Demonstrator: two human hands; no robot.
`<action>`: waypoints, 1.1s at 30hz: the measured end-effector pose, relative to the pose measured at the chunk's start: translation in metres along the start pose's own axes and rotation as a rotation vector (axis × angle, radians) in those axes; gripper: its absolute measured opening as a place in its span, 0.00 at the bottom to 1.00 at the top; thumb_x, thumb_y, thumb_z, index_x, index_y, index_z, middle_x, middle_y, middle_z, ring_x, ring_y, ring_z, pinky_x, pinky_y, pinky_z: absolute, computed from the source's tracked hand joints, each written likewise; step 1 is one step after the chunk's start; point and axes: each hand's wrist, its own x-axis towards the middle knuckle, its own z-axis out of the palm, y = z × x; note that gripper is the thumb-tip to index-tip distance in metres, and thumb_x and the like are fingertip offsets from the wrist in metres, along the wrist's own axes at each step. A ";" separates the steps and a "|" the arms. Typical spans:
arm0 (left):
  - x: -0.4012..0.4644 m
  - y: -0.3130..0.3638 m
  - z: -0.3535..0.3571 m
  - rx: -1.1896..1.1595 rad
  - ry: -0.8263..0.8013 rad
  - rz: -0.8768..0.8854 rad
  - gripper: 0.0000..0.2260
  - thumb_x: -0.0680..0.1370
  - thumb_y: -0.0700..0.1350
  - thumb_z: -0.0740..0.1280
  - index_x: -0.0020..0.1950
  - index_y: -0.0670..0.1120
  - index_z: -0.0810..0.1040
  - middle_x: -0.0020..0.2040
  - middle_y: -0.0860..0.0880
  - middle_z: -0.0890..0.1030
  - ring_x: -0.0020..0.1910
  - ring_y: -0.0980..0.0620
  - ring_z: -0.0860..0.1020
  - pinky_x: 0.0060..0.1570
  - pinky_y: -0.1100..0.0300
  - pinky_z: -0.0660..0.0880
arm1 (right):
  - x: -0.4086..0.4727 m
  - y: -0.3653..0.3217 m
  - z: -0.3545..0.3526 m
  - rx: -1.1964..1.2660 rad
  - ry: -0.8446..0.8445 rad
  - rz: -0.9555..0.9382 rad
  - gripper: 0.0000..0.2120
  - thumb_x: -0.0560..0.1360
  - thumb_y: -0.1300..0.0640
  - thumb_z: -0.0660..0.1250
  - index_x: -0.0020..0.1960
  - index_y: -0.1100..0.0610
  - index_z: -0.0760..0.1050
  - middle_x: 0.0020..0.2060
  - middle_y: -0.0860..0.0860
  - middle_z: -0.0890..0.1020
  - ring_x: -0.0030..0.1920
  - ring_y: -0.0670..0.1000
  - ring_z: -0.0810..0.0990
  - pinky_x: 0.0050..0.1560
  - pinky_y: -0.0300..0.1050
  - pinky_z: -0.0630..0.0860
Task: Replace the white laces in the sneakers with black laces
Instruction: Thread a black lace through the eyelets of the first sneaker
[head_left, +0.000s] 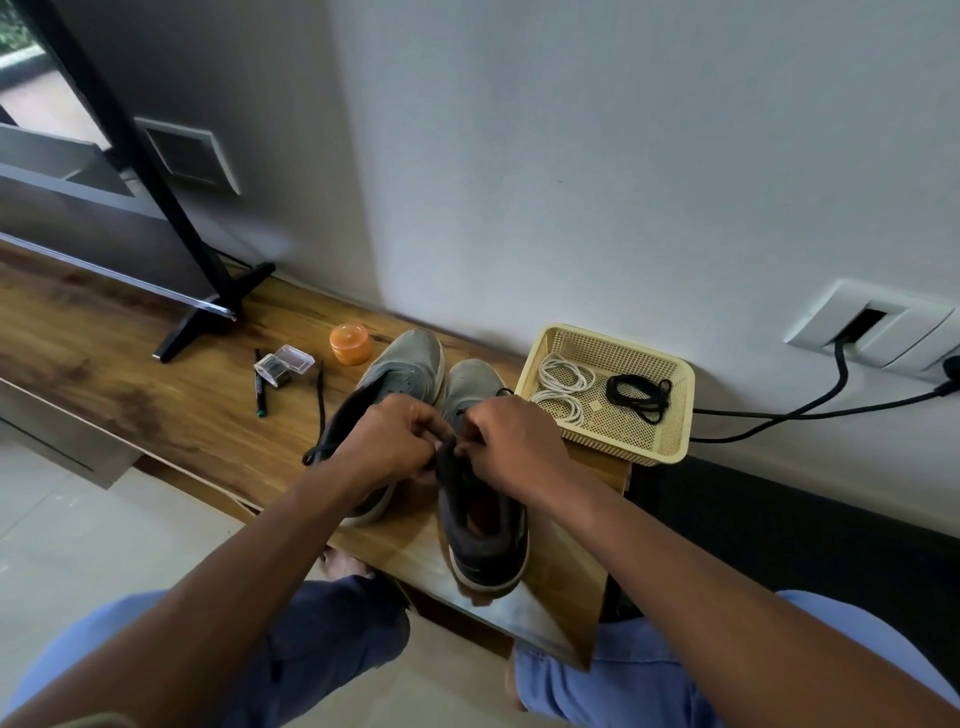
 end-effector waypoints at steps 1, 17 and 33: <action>0.000 0.000 -0.001 -0.001 -0.002 -0.004 0.11 0.78 0.31 0.71 0.50 0.45 0.87 0.43 0.44 0.88 0.44 0.46 0.88 0.50 0.46 0.86 | 0.000 0.001 0.000 0.018 -0.007 0.005 0.09 0.74 0.51 0.74 0.40 0.54 0.77 0.36 0.50 0.80 0.40 0.56 0.80 0.36 0.47 0.73; -0.008 0.019 -0.036 0.003 0.417 0.179 0.09 0.78 0.36 0.68 0.42 0.47 0.83 0.35 0.48 0.86 0.35 0.48 0.87 0.42 0.48 0.86 | -0.004 0.007 -0.003 0.009 -0.102 -0.014 0.14 0.67 0.55 0.69 0.51 0.43 0.76 0.46 0.44 0.74 0.55 0.55 0.74 0.51 0.52 0.72; 0.000 0.020 -0.003 0.031 0.034 -0.066 0.06 0.78 0.44 0.76 0.44 0.42 0.88 0.37 0.45 0.87 0.38 0.48 0.88 0.46 0.53 0.86 | 0.001 0.005 -0.011 -0.084 -0.092 0.007 0.22 0.70 0.30 0.59 0.49 0.46 0.79 0.45 0.44 0.80 0.57 0.52 0.74 0.59 0.56 0.66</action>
